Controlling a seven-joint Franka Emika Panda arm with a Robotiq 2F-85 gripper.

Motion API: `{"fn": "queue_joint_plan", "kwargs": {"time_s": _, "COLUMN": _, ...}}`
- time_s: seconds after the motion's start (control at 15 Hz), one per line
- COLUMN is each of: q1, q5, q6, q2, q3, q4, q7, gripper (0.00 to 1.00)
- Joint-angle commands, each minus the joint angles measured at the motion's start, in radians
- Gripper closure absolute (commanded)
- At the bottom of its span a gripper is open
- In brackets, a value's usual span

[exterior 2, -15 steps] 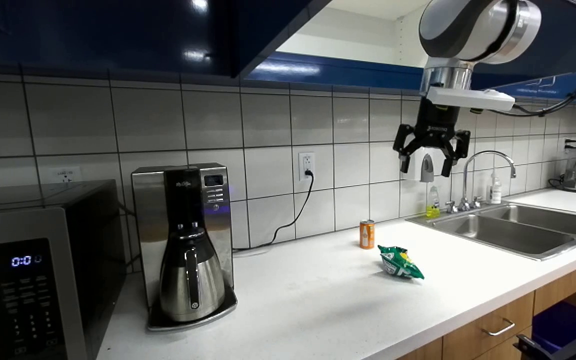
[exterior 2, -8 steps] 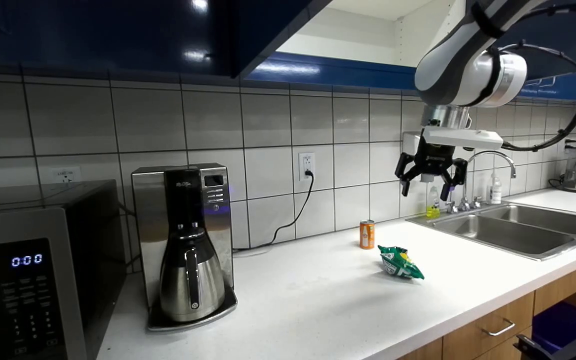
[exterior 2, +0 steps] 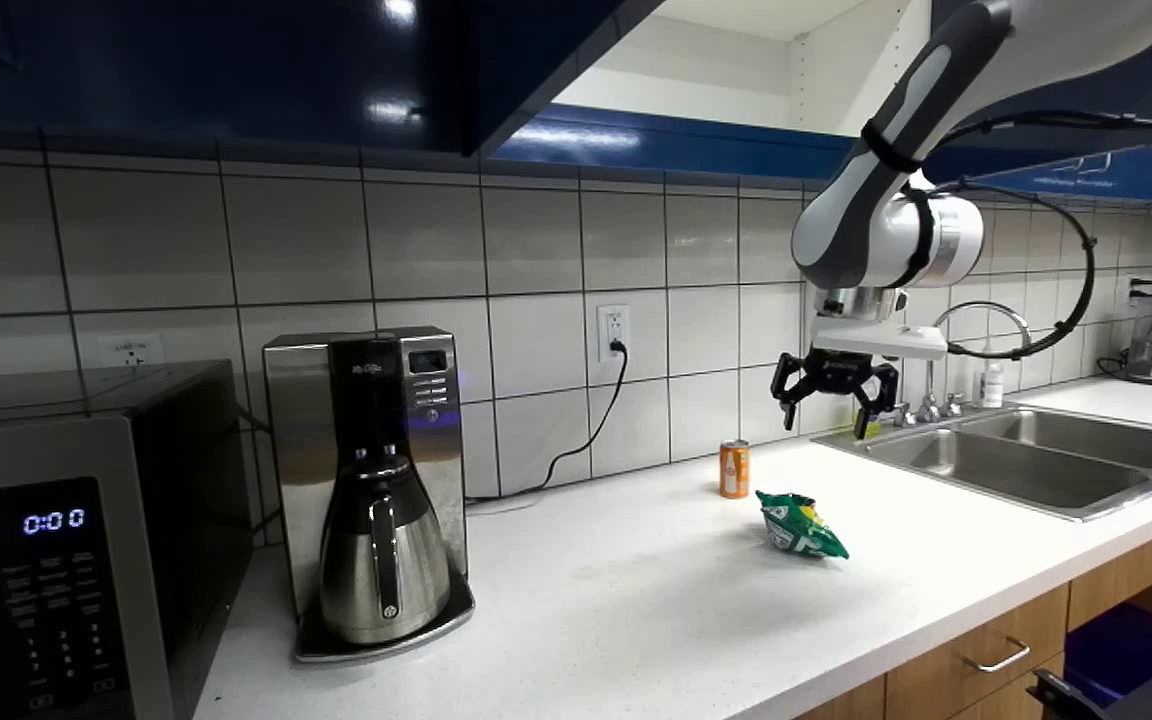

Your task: Pick up the green lays packet and put inside the bottom compartment of the blue cabinet

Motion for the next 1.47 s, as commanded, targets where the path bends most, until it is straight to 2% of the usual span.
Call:
{"fn": "queue_joint_plan", "kwargs": {"time_s": 0.0, "q1": 0.002, "q5": -0.025, "q6": 0.034, "q2": 0.139, "q3": -0.011, "q4": 0.111, "q7": 0.059, "gripper": 0.00}}
{"fn": "queue_joint_plan", "kwargs": {"time_s": 0.47, "q1": 0.027, "q5": -0.026, "q6": 0.078, "q2": 0.278, "q3": -0.050, "q4": 0.203, "q7": 0.135, "gripper": 0.00}}
{"fn": "queue_joint_plan", "kwargs": {"time_s": 1.4, "q1": 0.114, "q5": -0.018, "q6": 0.217, "q2": 0.432, "q3": -0.139, "q4": 0.199, "q7": 0.282, "gripper": 0.00}}
